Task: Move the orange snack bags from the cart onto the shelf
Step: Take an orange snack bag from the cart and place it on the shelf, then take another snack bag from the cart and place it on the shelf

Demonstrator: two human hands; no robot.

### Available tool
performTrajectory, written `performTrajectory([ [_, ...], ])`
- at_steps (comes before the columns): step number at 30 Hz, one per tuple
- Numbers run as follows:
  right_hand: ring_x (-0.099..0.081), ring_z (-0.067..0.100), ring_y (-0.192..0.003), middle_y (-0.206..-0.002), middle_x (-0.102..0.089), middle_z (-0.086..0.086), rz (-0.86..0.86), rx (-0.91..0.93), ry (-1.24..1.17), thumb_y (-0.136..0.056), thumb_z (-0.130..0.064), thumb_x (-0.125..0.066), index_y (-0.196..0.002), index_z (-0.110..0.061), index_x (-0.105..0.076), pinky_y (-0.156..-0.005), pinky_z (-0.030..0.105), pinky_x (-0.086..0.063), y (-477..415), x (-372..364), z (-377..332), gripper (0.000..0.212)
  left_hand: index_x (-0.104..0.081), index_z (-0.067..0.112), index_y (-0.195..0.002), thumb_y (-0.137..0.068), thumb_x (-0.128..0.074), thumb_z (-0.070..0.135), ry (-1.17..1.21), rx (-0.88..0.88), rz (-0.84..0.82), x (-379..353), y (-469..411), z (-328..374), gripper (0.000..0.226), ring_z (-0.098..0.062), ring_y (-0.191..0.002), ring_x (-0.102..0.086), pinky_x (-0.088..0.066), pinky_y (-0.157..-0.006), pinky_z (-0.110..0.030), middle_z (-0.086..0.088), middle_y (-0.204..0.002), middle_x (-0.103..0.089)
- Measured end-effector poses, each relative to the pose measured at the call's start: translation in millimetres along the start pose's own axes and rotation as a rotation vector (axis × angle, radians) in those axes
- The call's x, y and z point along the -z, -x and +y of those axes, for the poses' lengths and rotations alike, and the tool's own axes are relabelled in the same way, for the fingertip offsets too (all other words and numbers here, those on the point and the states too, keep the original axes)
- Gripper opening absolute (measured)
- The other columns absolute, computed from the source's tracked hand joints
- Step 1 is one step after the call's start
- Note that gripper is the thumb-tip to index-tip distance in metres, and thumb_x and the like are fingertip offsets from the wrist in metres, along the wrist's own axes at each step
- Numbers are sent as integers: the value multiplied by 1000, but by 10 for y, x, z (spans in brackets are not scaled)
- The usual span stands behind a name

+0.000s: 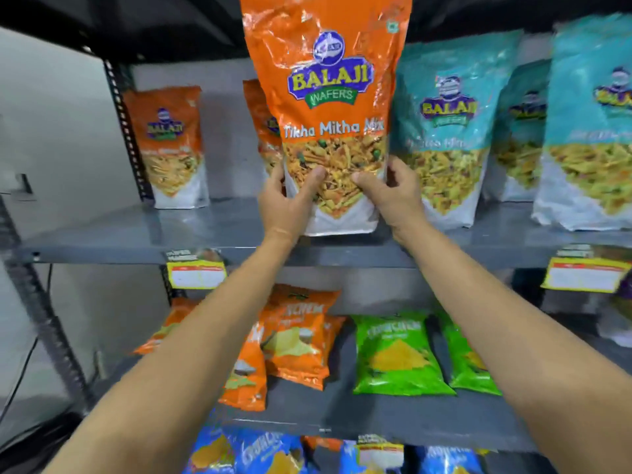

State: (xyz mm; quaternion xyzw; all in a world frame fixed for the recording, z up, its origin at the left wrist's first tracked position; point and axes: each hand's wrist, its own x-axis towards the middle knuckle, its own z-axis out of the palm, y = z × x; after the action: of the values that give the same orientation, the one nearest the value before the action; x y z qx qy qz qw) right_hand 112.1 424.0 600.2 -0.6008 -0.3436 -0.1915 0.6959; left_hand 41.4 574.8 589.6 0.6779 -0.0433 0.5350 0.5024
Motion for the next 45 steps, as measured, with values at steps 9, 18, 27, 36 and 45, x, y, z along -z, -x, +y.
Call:
performTrajectory([
  [9, -68, 8, -84, -87, -71, -13, -58, -197, 175, -52, -49, -75, -80, -31, -66, -74, 32, -56, -347, -423, 479, 35, -52, 14, -129, -86, -64, 41, -235, 180, -345, 296, -576, -612, 53, -21, -111, -60, -50, -92, -33, 0, -117, -64],
  [18, -51, 28, -116, -123, -52, 16, 95, 194, 628, -78, -49, -66, -124, -3, -44, -95, 39, -43, -162, -413, 234, 68, -48, 6, -125, -84, -59, 55, -467, -26, -116, 321, -476, -434, 65, -17, -112, -53, -41, -89, -23, -11, -124, -56],
  [27, -52, 37, -123, -133, -55, 22, 105, 565, 1157, -87, -40, -56, -123, -3, -56, -106, 50, -35, 967, 433, 456, 51, -55, -6, -116, -91, -55, 28, -481, -518, -114, 89, 856, -369, 42, -35, -108, -54, -42, -99, -47, -22, -112, -61],
  [36, -51, 38, -125, -138, -52, 21, 87, 65, 1485, -86, -40, -58, -122, -9, -58, -105, 56, -38, 3221, 2139, 1230, 48, -59, -3, -114, -82, -62, 29, -309, -346, -669, -910, 2951, -875, 46, -32, -123, -50, -26, -116, -49, -20, -120, -62],
  [45, -57, 39, -112, -136, -53, 19, 221, -696, 1417, -77, -33, -66, -125, -15, -49, -80, 45, -53, 5052, 3348, 1276, 54, -52, 2, -110, -77, -66, 28, 134, 370, -935, -2440, 4921, -426, 43, -24, -104, -54, -44, -95, -36, -9, -110, -55],
])
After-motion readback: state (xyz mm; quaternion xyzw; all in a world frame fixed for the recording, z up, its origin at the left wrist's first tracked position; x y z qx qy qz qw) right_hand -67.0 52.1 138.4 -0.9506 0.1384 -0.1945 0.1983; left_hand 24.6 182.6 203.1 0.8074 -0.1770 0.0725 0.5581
